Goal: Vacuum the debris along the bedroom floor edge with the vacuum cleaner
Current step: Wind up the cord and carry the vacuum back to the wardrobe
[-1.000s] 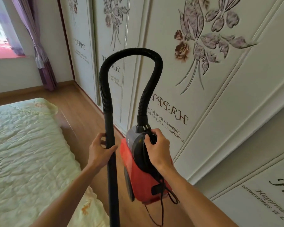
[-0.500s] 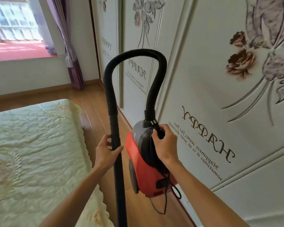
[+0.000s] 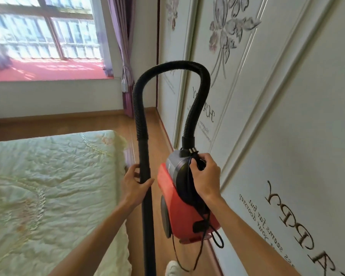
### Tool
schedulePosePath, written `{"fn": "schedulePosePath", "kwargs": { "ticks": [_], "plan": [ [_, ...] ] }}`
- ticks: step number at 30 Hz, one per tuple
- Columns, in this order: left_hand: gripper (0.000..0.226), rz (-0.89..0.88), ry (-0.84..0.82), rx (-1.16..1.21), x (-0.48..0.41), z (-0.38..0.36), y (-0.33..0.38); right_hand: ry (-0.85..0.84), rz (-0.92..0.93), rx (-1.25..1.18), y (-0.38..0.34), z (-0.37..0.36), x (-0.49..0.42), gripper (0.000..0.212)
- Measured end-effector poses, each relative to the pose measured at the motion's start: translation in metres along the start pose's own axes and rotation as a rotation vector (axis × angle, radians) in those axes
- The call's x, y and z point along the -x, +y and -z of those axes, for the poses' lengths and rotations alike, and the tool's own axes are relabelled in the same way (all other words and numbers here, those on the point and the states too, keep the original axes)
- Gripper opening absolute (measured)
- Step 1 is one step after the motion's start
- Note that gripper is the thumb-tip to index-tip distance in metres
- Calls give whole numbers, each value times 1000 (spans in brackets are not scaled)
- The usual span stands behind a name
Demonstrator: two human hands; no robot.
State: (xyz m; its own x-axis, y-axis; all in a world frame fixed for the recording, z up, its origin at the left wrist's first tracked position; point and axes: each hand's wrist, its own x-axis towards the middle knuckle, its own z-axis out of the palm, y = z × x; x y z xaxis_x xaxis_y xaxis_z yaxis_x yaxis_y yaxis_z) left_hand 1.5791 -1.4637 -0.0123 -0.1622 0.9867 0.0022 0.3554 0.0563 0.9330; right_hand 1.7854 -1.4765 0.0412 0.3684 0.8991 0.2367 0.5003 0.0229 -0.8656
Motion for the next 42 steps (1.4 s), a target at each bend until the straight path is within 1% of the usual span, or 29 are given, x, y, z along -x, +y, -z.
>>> {"fn": "schedulePosePath", "kwargs": {
  "ticks": [3,7,13,16,24,29,34,42],
  "plan": [
    [51,29,39,-11,-41,-12,4,-46,35,-2,7,-21,-50,13],
    [44,56,70,10,-91,-24,16,-78,64,-14,14,-52,-115,13],
    [53,99,131,14,-167,-33,18,-120,121,-13,13,-96,-194,14],
    [52,113,157,26,-207,-34,17,-138,120,-20,14,-121,-232,12],
    [51,122,119,-14,-347,-39,-5,-134,63,-50,21,-207,-334,7],
    [54,103,95,-34,-441,-33,-11,-152,13,-43,13,-267,-406,7],
    [54,102,104,-39,-522,-22,-4,-133,8,-49,-2,-306,-471,5],
    [52,91,106,-37,-631,-24,-3,-132,14,-43,-5,-365,-565,8]
  ]
}}
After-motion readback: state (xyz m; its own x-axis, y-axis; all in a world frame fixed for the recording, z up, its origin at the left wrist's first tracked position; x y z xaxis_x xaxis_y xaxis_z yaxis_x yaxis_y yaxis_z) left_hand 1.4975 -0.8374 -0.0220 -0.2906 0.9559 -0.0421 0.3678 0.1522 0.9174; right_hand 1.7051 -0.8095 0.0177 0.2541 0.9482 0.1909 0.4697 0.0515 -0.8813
